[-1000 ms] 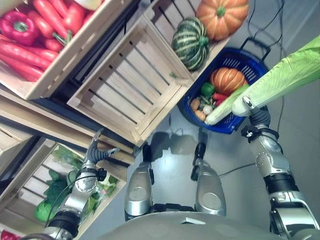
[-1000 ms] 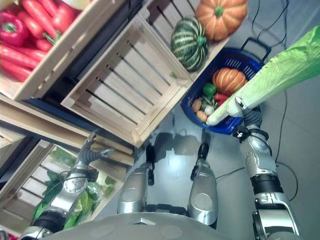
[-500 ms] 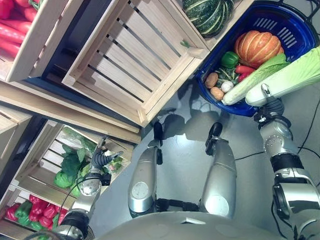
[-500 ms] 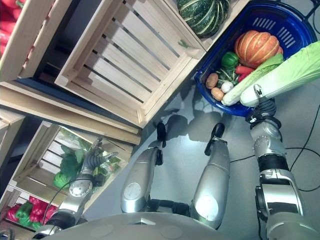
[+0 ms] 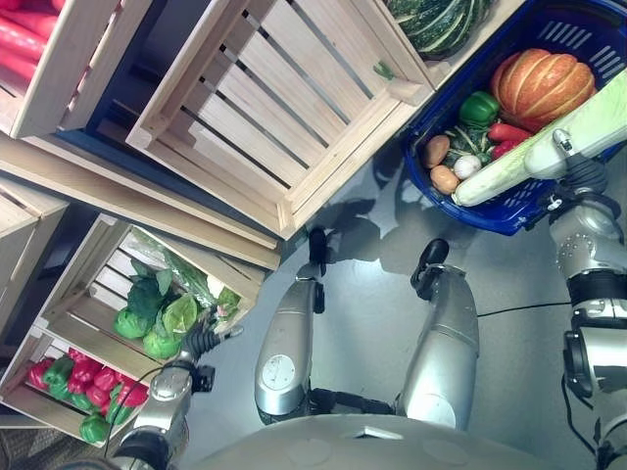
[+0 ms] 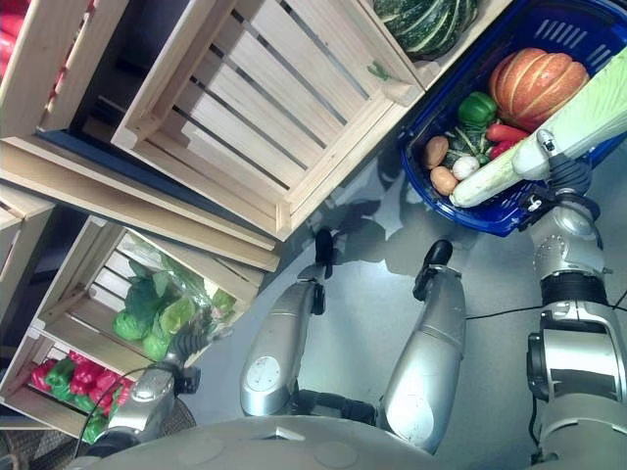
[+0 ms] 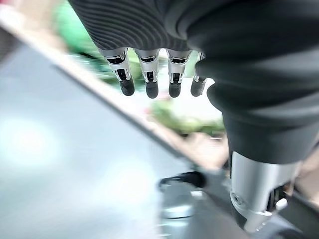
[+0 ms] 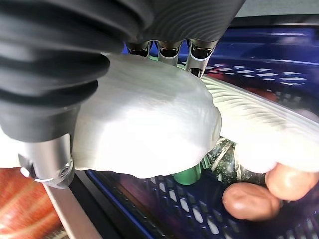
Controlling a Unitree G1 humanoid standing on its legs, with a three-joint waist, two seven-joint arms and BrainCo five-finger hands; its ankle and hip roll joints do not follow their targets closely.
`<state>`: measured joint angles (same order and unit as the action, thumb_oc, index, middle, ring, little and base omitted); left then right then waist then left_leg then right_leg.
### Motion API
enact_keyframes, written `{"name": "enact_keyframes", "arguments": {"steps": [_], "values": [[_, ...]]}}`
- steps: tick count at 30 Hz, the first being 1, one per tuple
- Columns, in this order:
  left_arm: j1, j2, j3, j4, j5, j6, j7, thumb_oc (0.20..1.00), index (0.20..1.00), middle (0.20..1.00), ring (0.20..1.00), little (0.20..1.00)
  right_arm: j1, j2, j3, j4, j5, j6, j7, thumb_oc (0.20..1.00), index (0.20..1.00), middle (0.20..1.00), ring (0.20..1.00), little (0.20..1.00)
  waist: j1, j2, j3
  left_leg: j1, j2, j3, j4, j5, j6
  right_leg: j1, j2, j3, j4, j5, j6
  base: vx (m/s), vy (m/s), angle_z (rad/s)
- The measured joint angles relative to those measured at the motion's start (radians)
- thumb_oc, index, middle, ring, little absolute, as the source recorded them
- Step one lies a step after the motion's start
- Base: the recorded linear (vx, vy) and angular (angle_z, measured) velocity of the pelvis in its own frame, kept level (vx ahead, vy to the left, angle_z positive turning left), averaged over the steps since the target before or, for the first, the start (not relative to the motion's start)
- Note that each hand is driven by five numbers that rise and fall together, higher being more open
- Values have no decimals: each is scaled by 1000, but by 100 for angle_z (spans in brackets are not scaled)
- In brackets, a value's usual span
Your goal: Pick up fruits and vegetables into the basket
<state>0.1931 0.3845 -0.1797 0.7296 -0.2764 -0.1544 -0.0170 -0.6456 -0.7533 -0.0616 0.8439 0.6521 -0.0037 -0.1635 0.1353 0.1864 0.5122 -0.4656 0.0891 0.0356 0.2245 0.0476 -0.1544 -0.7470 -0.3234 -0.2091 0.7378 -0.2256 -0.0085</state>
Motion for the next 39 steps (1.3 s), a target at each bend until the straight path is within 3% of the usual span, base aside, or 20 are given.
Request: {"name": "enact_keyframes", "arguments": {"steps": [5,14,15,16,22,27,32,39], "values": [[5,0,-2,6,-6,9,-41,1000,1000,1000,1000,1000,-69,-26,8,86,-4,47,31,200,200,200,200,200,31,0,0,-52,-2,-4,22,1,-2,-41,-10,-5,19,-2,-4,-29,-43,8],[5,0,-3,10,-10,19,-65,1000,1000,1000,1000,1000,-93,6,37,260,97,104,241,200,200,200,200,200,69,0,0,-97,-3,-24,40,8,-12,-66,-20,-25,33,-5,-10,-15,-26,6],[5,0,-3,10,-9,20,-66,1000,1000,1000,1000,1000,-93,14,37,279,113,108,252,542,542,542,542,542,69,0,0,-96,-3,-26,40,8,-13,-63,-21,-26,33,-5,-9,-14,-2,6],[5,0,-3,10,-10,18,-67,1000,1000,1000,1000,1000,-92,22,37,293,119,112,258,1000,1000,1000,1000,1000,69,0,0,-95,-4,-28,40,10,-15,-60,-23,-29,33,-5,-9,-11,4,7],[3,1,-4,-10,-26,4,-67,1000,1000,1000,1000,1000,-52,61,26,323,144,89,202,1000,1000,1000,1000,1000,65,0,0,-62,-6,-43,33,13,-17,-10,-31,-50,24,-5,-8,-11,13,8],[-3,4,-3,-50,-49,-7,-49,1000,1000,1000,1000,1000,-3,95,-9,306,144,-26,95,1000,1000,1000,1000,1000,57,1,-1,6,-5,-43,0,23,-6,58,-30,-60,7,-11,1,31,52,5],[-24,-4,-5,-49,-52,-3,-22,1000,1000,1000,1000,1000,116,131,-60,198,144,-148,-29,1000,1000,1000,1000,1000,8,7,-5,96,16,-41,-45,31,3,162,-2,-78,-50,-6,11,49,55,1],[-49,-26,0,-40,-78,-31,32,1000,1000,1000,1000,1000,364,155,-103,-98,81,-320,-216,1000,1000,1000,1000,1000,-53,8,-8,231,52,-10,-101,31,-3,324,55,-90,-174,40,24,42,56,-9]]}}
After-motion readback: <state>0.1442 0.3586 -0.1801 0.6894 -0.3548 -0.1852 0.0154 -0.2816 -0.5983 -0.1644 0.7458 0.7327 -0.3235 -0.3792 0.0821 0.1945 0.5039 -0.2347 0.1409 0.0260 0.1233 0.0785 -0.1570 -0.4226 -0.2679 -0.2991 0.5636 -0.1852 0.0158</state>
